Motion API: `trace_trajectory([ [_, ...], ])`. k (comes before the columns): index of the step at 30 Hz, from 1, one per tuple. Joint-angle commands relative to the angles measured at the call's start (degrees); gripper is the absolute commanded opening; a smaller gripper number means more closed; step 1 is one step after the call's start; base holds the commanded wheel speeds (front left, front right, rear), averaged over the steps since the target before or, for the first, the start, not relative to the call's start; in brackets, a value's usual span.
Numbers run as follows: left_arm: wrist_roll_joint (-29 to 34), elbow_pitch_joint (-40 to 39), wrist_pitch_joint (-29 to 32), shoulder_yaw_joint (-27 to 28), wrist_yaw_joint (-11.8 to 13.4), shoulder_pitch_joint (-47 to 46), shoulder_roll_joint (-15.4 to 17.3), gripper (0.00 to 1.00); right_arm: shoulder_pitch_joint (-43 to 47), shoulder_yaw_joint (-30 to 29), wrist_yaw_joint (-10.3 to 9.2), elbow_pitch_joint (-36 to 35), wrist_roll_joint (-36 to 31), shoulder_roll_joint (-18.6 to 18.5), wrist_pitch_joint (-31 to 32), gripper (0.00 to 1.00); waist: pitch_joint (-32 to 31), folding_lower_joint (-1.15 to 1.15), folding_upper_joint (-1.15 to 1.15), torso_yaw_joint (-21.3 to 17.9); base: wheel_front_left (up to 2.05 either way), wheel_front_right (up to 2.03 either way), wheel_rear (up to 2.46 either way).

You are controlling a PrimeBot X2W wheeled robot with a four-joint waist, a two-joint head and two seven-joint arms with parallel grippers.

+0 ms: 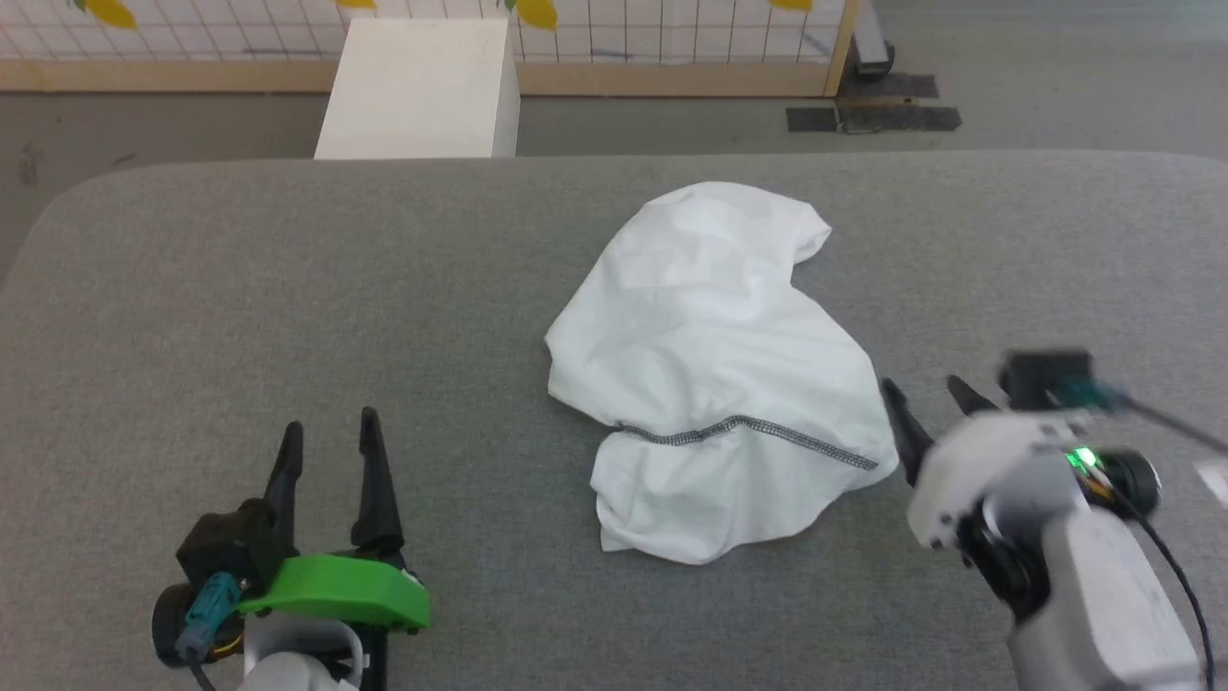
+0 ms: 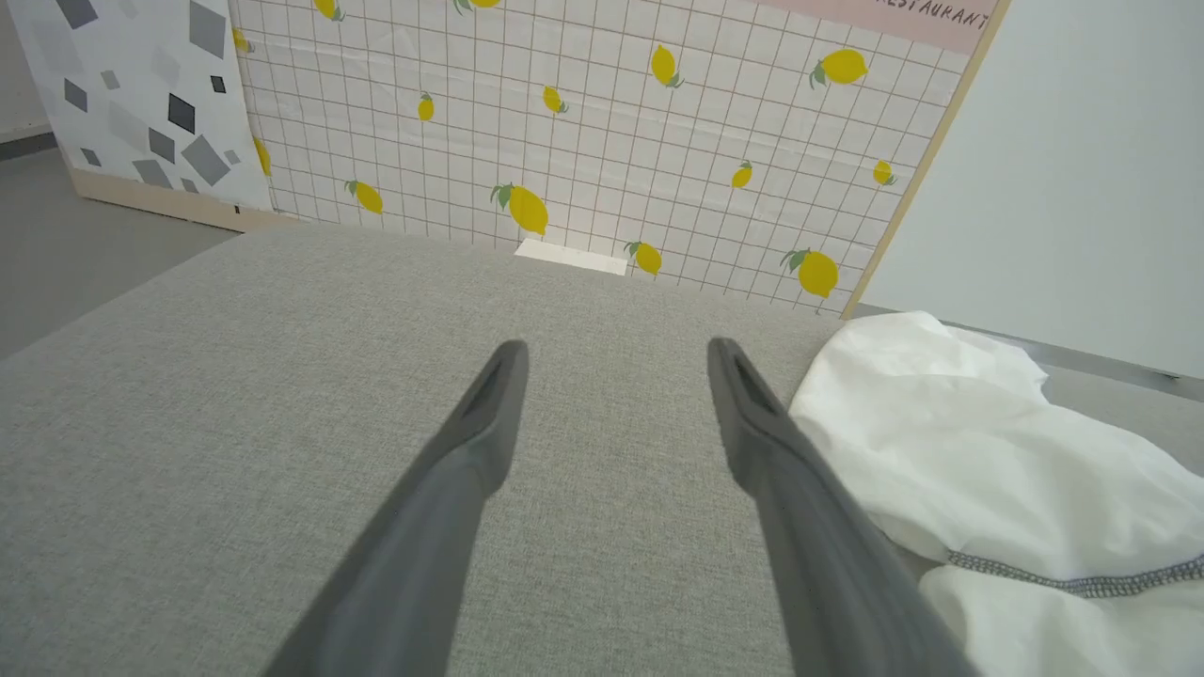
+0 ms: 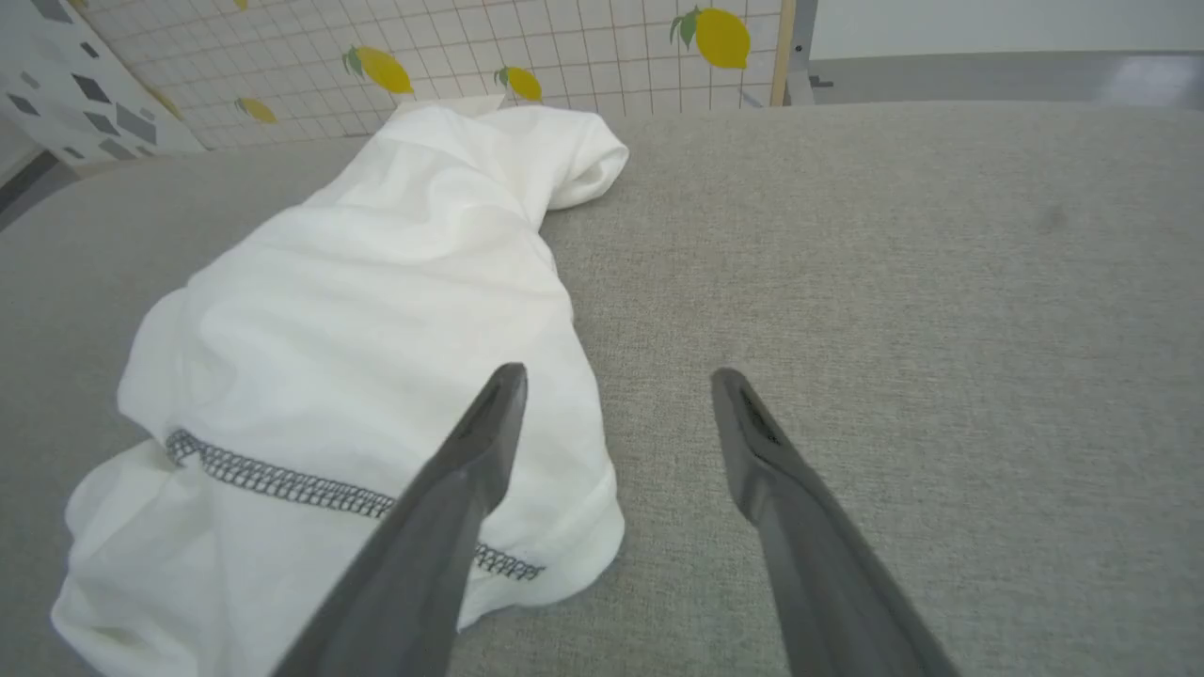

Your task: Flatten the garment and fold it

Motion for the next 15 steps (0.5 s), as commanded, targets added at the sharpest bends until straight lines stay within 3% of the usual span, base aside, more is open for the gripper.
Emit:
trace_trajectory([
  [1,0.9,0.1,-0.2,0.2,-0.7,-1.0,-0.5,1.0,-3.4,1.0,-0.09,2.2,-1.5,0.1,4.3,1.0,1.3,0.0,0.0,1.1,0.0,0.0,0.0],
  [5,2.3,0.5,-0.2,0.7,-2.1,-2.5,-1.8,1.0,-10.9,3.5,-0.09,9.9,-6.1,-0.2,18.5,1.0,2.4,0.0,0.0,2.1,0.0,0.0,0.0],
  [10,3.5,1.4,-0.2,1.1,-3.5,-3.3,-3.0,1.0,-14.5,7.1,-0.09,15.9,-6.4,-0.4,26.7,1.0,2.8,0.0,0.0,3.5,0.0,0.0,0.0],
  [11,3.6,1.6,-0.2,1.3,-3.7,-3.3,-3.2,1.0,-14.8,7.9,-0.09,16.1,-5.5,-0.4,26.7,0.26,2.8,0.0,0.0,3.7,0.0,0.0,0.0],
  [12,3.7,1.8,-0.2,1.5,-3.9,-3.3,-3.3,1.0,-14.8,8.5,-0.09,16.1,-4.5,-0.4,26.6,0.0,2.8,0.0,0.0,3.9,0.0,0.0,0.0],
  [15,4.1,2.2,-0.2,2.3,-4.5,-3.2,-3.7,1.0,-14.5,10.8,-0.09,14.0,0.3,-0.3,25.6,0.0,2.4,0.0,0.0,4.1,0.0,0.0,0.0],
])
